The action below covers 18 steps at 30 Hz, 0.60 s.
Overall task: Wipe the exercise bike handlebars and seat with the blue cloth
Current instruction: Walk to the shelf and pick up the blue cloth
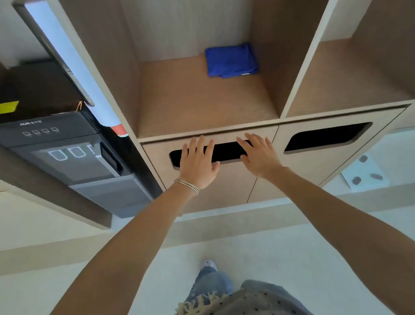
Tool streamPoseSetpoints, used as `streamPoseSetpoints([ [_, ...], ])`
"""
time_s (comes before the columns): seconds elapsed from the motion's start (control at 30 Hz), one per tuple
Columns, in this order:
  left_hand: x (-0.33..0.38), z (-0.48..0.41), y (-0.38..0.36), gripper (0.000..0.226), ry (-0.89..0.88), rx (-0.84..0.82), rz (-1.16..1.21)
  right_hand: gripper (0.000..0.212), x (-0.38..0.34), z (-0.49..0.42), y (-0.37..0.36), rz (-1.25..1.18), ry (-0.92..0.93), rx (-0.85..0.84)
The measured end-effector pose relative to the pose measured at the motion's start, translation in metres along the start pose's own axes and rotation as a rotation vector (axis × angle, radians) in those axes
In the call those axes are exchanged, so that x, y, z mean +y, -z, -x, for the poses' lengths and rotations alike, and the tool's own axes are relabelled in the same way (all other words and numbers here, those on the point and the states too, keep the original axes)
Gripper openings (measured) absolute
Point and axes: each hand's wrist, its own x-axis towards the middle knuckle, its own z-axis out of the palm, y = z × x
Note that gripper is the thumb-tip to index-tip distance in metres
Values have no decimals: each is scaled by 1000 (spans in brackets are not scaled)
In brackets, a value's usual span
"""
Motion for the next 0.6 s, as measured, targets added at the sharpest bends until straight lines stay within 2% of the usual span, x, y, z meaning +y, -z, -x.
streamPoseSetpoints([
  [0.33, -26, -85, 4, 65, -46, 3, -17, 55, 8, -82, 13, 4, -24, 70],
  [0.6, -42, -167, -8, 64, 53, 87, -36, 56, 40, -171, 18, 48, 4, 59],
])
